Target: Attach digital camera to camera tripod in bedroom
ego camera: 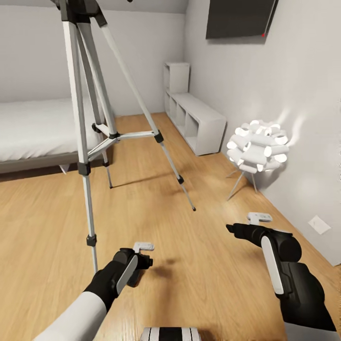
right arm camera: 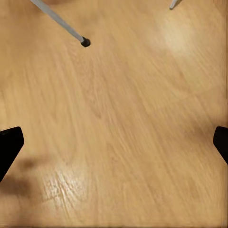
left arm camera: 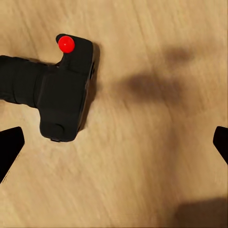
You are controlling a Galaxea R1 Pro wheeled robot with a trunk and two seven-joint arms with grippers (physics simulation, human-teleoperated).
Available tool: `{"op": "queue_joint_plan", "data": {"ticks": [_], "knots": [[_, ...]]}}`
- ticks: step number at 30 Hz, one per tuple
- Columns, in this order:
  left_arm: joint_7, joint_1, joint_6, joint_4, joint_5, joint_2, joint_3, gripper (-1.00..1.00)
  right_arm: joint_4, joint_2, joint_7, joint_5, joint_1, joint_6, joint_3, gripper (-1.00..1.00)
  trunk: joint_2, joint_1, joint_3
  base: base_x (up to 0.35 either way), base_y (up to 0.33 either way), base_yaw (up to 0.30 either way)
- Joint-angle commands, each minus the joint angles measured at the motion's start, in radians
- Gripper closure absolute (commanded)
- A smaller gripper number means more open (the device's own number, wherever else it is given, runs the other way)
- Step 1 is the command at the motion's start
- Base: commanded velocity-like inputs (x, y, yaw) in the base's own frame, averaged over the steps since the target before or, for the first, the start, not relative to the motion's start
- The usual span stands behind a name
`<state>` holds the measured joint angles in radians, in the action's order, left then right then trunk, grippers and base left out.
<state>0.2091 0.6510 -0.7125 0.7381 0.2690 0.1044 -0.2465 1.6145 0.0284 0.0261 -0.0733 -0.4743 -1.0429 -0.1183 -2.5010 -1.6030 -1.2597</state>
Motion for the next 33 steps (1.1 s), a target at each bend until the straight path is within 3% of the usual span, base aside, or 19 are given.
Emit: {"op": "queue_joint_plan", "data": {"ticks": [1, 13, 18, 27, 33], "knots": [[0.008, 0.001, -0.005, 0.001, 0.011, -0.005, -0.002, -1.0, 0.001, 0.0, 0.002, -0.003, 0.001, -0.004, 0.001, -1.0, -0.001, 0.0, -0.005, 0.0, 0.0, -0.088], [-0.004, 0.061, -0.043, 0.001, 0.012, -0.018, -0.019, -1.0, 0.001, 0.006, 0.018, -0.003, 0.0, -0.004, 0.013, -1.0, -0.003, -0.006, -0.051, 0.0, 0.0, -0.025], [-0.015, 0.074, -0.054, -0.005, 0.012, -0.029, -0.066, -1.0, 0.001, 0.007, 0.064, -0.003, -0.009, -0.004, 0.015, -1.0, -0.005, -0.008, -0.07, 0.0, 0.0, -0.003], [-0.085, 0.085, -0.056, -0.007, 0.006, -0.102, -0.103, -1.0, 0.001, -0.002, 0.135, -0.003, -0.014, -0.004, 0.02, -1.0, -0.007, -0.012, -0.105, 0.0, 0.0, 0.0], [-0.153, 0.089, -0.056, -0.004, -0.048, -0.129, -0.106, -1.0, 0.001, -0.003, 0.143, -0.003, -0.011, -0.004, 0.042, -1.0, -0.008, -0.015, -0.128, 0.0, 0.0, 0.0]]}}
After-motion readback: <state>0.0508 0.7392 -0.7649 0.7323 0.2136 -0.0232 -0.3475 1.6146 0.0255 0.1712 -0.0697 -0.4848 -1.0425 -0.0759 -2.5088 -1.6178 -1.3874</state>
